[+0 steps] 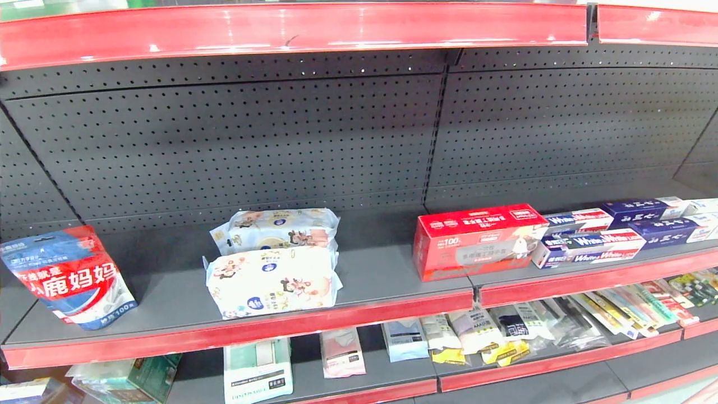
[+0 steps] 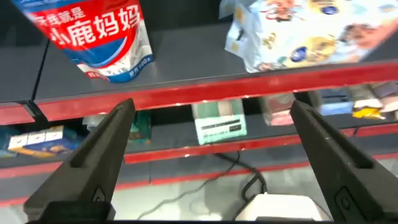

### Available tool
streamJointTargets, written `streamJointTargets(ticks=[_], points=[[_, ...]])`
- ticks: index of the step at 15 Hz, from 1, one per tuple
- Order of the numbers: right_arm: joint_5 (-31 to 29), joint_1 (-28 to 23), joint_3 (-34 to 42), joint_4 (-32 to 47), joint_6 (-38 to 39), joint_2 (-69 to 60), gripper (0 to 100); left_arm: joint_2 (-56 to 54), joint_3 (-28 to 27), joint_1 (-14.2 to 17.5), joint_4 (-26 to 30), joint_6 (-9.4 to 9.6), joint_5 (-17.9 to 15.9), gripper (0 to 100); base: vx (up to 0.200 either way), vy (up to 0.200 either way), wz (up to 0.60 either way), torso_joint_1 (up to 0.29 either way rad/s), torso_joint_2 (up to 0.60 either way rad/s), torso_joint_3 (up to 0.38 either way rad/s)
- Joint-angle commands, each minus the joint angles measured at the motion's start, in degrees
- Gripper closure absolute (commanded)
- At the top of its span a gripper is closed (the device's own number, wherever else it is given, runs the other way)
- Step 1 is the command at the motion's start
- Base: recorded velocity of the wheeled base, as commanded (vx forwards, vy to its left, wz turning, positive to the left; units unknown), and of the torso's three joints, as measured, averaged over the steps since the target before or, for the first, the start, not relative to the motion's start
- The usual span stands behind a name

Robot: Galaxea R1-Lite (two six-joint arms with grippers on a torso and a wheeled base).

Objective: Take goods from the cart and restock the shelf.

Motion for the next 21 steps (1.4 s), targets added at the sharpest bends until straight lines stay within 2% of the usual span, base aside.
streamJointTargets(ticks=[1, 2, 3, 4, 5, 6, 8, 10, 12, 13, 20, 21], points=[[0.0, 0.09, 0.01, -0.01, -0.02, 0.07, 0, -18.26, 3.45, 0.21, 5.3, 0.22, -0.68, 0, 0.0, 0.0, 0.0, 0.0, 0.0, 0.0], [0.0, 0.0, 0.01, -0.01, -0.02, 0.07, 0, -22.22, 6.17, 0.47, 4.86, 0.39, 5.91, 0, 0.0, 0.0, 0.0, 0.0, 0.0, 0.0], [0.0, 0.0, 0.01, -0.01, -0.02, 0.07, 0, -22.13, 7.31, 0.47, 4.25, -0.31, 10.13, 0, 0.0, 0.0, 0.0, 0.0, 0.0, 0.0], [0.0, 0.0, 0.01, -0.01, -0.02, 0.07, 0, -22.13, 9.42, 0.47, 2.75, -1.98, 12.68, 0, 0.0, 0.0, 0.0, 0.0, 0.0, 0.0], [0.0, 0.0, 0.01, -0.01, -0.02, 0.07, 0, -23.53, 13.03, -0.67, -1.29, -1.89, 11.62, 0, 0.0, 0.0, 0.0, 0.0, 0.0, 0.0], [0.0, 0.0, 0.01, -0.01, -0.02, 0.07, 0, -25.47, 13.9, -2.34, -3.31, -0.49, 8.55, 0, 0.0, 0.0, 0.0, 0.0, 0.0, 0.0], [0.0, 0.0, 0.01, -0.01, -0.02, 0.07, 0, -26.26, 14.61, -2.17, -4.45, 1.1, -0.59, 0, 0.0, 0.0, 0.0, 0.0, 0.0, 0.0], [0.0, 0.0, 0.01, -0.01, -0.02, 0.07, 0, -26.26, 15.05, -2.17, -5.68, 1.1, 1.16, 0, 0.0, 0.0, 0.0, 0.0, 0.0, 0.0], [0.0, 0.0, 0.01, -0.01, -0.19, 0.07, 0, -26.26, 17.24, -2.17, -9.2, 1.27, 0.55, 0, 0.0, 0.0, 0.0, 0.0, 0.0, 0.0], [0.0, 0.0, 0.01, -0.01, -0.19, 0.07, 0, -26.26, 18.91, -2.17, -11.66, 1.45, -0.86, 0, 0.0, 0.0, 0.0, 0.0, 0.0, 0.0], [0.26, 0.09, 0.01, -0.01, -0.45, 0.07, 0, -26.26, 19.09, -2.17, -11.92, 1.36, -1.56, 0, 0.0, 0.0, 0.6, 0.006, 0.0, 0.0], [0.26, 0.09, 0.01, -0.01, -0.37, 0.07, 0, -26.26, 19.09, -2.17, -11.92, 1.27, -1.56, 0, 0.0, 0.0, 0.0, 0.0, 0.0, 0.0]])
